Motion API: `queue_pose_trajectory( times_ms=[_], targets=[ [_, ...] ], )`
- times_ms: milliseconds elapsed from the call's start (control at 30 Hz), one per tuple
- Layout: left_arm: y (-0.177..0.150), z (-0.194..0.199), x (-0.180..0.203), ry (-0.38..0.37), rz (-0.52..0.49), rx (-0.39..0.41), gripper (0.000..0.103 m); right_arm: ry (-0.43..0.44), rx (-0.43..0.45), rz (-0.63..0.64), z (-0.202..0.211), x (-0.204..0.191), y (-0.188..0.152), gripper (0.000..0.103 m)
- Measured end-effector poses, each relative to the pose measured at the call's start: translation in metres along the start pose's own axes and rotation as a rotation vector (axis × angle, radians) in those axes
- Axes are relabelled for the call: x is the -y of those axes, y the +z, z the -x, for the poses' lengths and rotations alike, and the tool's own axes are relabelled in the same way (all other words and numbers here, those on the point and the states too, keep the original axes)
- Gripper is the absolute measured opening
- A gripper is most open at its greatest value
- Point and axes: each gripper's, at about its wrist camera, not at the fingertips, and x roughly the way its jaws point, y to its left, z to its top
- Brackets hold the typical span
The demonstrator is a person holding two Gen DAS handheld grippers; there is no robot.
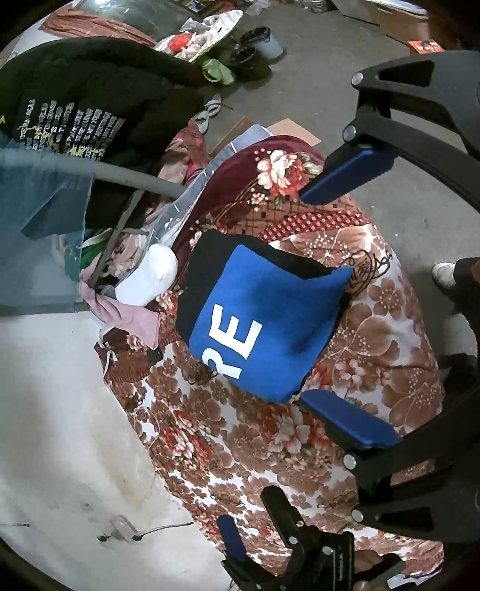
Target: Fold large clothes
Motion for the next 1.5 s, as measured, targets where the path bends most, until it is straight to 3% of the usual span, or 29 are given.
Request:
queue_pose_trajectory(
  times_ms=[267, 433, 1267, 1500],
  targets=[
    [0.006, 0.002, 0.001, -0.003, -0.006, 0.017, 0.098, -0.001, -0.006, 0.002, -0.003, -0.001, 0.002, 0.098],
    [0.01, -0.002, 0.002, 0.034, -0.001, 0.017, 0.098, 0.003, 0.001, 0.004, -0.006, 0.0, 0.007, 0.098],
    [0.018, -0.008, 0.01, 0.007, -0.01, 0.053, 0.098, -0.026, -0.003, -0.024, -0.002, 0.016, 0.0, 0.098],
    [0.019, -0.014, 0.008, -0.013, -0.001, 0.023, 0.098, -0.019, -0.007, -0.031, -0.004, 0.018, -0.001, 0.098]
  ],
)
